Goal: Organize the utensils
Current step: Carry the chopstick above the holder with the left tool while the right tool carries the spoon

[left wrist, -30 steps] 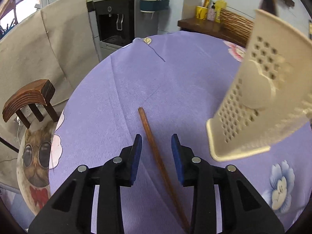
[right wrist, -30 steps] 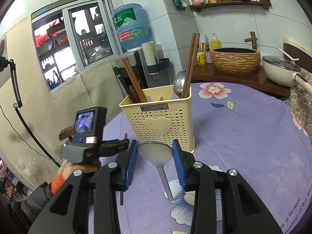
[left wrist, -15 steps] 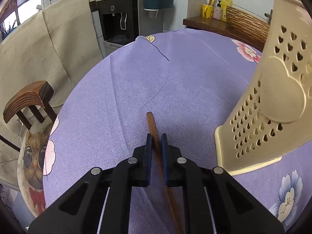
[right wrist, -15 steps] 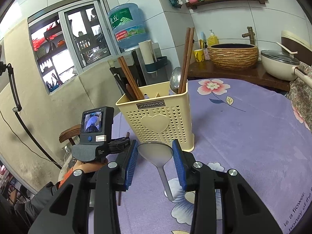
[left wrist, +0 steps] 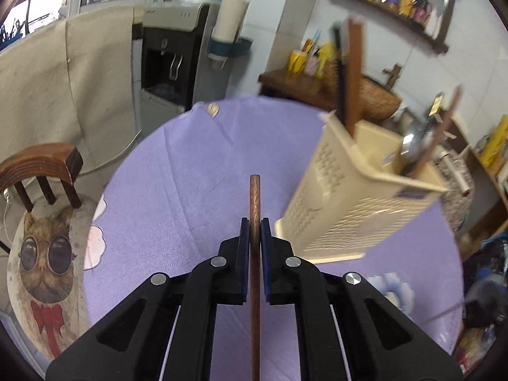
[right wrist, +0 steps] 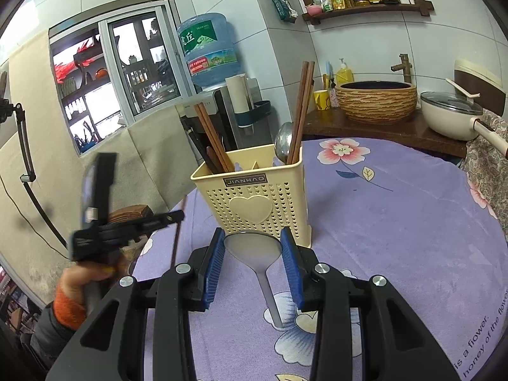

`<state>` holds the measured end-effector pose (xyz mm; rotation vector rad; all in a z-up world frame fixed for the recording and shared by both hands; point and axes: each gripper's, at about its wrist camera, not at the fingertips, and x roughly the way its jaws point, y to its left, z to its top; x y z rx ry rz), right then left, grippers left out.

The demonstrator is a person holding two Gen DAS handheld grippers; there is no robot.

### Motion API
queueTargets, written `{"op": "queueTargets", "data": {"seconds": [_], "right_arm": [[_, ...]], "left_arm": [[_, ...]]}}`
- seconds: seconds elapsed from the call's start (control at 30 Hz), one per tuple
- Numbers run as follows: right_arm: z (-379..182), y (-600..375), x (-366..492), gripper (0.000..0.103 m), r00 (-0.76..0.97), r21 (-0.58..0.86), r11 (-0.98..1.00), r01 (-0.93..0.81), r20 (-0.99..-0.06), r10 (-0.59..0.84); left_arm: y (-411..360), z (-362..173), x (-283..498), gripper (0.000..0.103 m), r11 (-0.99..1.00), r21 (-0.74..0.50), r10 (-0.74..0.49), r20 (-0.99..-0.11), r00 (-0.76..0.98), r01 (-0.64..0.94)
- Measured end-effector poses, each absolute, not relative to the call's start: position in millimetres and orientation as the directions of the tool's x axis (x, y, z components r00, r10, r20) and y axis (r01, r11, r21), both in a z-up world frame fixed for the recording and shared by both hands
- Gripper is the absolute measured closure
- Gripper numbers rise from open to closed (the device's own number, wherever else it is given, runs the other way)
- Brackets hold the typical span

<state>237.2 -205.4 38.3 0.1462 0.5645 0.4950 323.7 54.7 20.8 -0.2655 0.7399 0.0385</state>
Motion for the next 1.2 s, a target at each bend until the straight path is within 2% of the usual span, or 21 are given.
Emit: {"op": "queueTargets", "data": {"seconds": [0.17, 0.27, 0.83, 1.0, 1.2], "right_arm": [[44.4, -205.5, 231.7, 0.068, 0.738, 0.257, 0.874, -0.413, -0.468, 0.486], [47.9, -205.6, 227.9, 0.068, 0.741, 0.251, 0.874, -0.416, -0.463, 0.486], [72.4, -210.9, 227.5, 0.068, 0.751, 0.260, 0.864, -0.431, -0.429, 0.503], [111.2, -208.2, 235.7, 0.068, 0.783, 0.234, 0.862, -0.449, -0.362, 0.506], [183.8, -197.4, 258.5, 0.068, 0.838, 0.184, 0.867, -0.463, -0.230, 0.496]], "left_arm": [[48.5, 70.2, 284.4, 0.096, 0.967, -0.251, -0.110, -0.570, 0.814, -0.045], [43.7, 86.9, 271.5, 0.096, 0.970, -0.241, -0.119, -0.539, 0.834, -0.017], [21.6, 132.9, 263.5, 0.096, 0.963, -0.257, -0.205, -0.490, 0.847, 0.084], [16.8, 181.8, 270.9, 0.096, 0.948, -0.281, -0.266, -0.435, 0.860, 0.151], [15.0, 258.1, 289.1, 0.096, 0.962, -0.253, -0.185, -0.318, 0.930, 0.105]]}}
